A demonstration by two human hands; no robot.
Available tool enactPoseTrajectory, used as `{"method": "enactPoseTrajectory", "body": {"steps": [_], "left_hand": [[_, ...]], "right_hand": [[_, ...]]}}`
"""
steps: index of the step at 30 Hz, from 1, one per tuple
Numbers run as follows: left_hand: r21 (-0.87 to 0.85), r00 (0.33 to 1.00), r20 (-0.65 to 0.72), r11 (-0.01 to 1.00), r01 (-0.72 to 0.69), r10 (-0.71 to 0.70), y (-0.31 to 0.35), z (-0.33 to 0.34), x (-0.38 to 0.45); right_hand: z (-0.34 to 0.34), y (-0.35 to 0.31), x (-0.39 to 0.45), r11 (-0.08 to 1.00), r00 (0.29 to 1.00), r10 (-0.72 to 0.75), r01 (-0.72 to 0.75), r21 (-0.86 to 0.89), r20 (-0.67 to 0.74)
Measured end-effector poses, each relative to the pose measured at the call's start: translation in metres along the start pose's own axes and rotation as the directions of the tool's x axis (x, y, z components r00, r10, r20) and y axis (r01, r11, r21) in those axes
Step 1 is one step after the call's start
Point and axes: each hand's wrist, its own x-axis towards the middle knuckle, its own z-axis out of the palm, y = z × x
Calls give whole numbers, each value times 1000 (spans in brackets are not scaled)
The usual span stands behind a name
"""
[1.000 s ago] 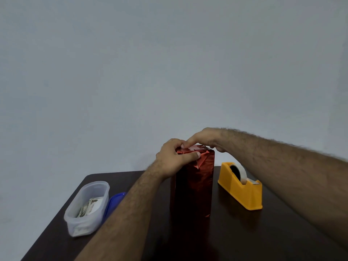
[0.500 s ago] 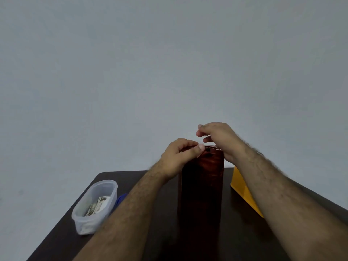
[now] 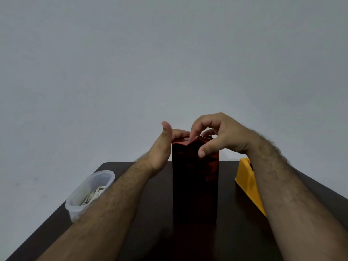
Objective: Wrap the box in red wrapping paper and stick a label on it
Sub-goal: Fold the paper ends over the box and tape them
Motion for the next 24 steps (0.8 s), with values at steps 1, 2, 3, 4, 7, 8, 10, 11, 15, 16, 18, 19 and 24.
{"method": "enactPoseTrajectory", "body": {"steps": [1, 2, 3, 4, 7, 8, 10, 11, 15, 16, 18, 19, 24], "left_hand": [[-7, 1000, -7, 1000, 4, -4, 0, 0, 0], [-17, 1000, -9, 1000, 13, -13, 0, 1, 0], [-32, 1000, -4, 999, 19, -19, -2, 1, 1], [-39, 1000, 9, 999, 27, -27, -3, 1, 2], [-110, 999, -18, 993, 41, -43, -9, 2, 5], [-150, 998, -39, 988, 35, -41, -9, 2, 6], [-185, 996, -72, 982, 42, -56, -11, 1, 9], [-196, 994, -78, 979, 62, -79, -11, 0, 9], [-308, 981, -16, 934, 179, -193, 3, -7, 5], [-291, 984, -5, 941, 171, -180, 6, -7, 5], [-236, 989, -39, 963, 130, -143, 10, -7, 6], [-226, 989, -75, 968, 111, -131, 9, -6, 7], [-177, 971, -210, 982, 74, -111, 11, -2, 10]], "right_hand": [[1, -1, -1, 1000, 1000, -2, 2, -18, -3], [2, -2, -1, 1000, 1000, -11, 10, -10, -20], [2, -3, -1, 1000, 999, -12, 13, 15, -41], [2, -5, -1, 999, 998, -9, 12, 37, -61], [-3, -9, -3, 998, 996, -8, 13, 57, -90], [-5, -9, -4, 997, 996, -8, 14, 69, -91], [-8, -7, -6, 995, 996, -5, 14, 104, -88], [-9, -6, -7, 992, 997, -5, 16, 129, -82], [-13, -1, -11, 968, 995, -63, 81, 236, -83], [-13, -1, -11, 964, 992, -80, 102, 246, -97], [-10, -3, -10, 960, 986, -91, 125, 250, -142], [-8, -3, -9, 962, 978, -70, 119, 244, -198], [-8, 9, 0, 926, 897, 252, -115, 359, -363]]}}
